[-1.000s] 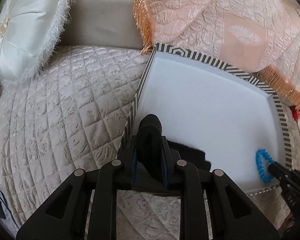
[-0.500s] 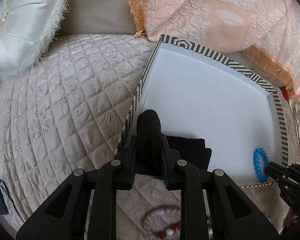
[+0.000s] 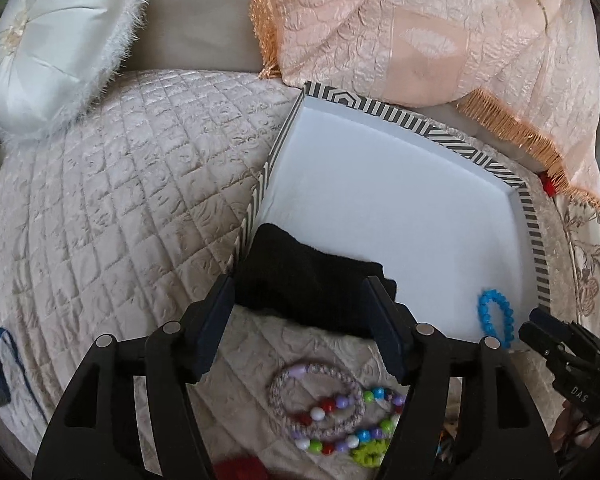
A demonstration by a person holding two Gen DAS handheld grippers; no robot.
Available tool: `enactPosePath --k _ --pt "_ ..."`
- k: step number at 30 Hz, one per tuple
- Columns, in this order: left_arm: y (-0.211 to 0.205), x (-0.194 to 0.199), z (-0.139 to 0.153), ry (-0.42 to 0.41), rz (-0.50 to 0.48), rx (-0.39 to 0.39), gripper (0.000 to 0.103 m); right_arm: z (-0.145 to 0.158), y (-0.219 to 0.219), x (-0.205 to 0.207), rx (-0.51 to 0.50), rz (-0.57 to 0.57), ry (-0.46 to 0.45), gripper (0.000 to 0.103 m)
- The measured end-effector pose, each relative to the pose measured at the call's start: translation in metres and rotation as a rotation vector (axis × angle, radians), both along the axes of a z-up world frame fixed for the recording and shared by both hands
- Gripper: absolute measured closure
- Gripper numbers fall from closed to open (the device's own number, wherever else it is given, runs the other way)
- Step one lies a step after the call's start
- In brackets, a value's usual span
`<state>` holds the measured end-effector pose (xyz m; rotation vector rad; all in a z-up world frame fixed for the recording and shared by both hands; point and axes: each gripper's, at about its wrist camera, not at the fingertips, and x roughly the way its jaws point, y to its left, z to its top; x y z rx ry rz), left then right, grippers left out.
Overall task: Organize jewelry
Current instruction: 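Carry both items into the striped tray and open both tools to release, then withdraw both tools from the tray back over the jewelry pile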
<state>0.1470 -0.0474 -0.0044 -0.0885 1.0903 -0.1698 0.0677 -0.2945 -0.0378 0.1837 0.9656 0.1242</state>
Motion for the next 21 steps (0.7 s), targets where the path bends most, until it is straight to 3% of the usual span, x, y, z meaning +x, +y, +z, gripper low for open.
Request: enactPosePath --k 4,9,21 --pt "0.004 -0.024 0.012 -0.039 0.001 0.015 0.037 0.021 0.001 -0.018 0.037 -0.021 -0.046 0.059" --pt "0.010 -0.057 0.025 -0.099 0.004 0.033 0.037 0.039 0.019 -0.051 0.000 -0.026 -0.113 0.059" --pt "0.017 -0.135 0.052 -0.232 -0.006 0.076 0.037 0.049 0.052 -0.116 -0.065 -0.042 -0.175 0.059"
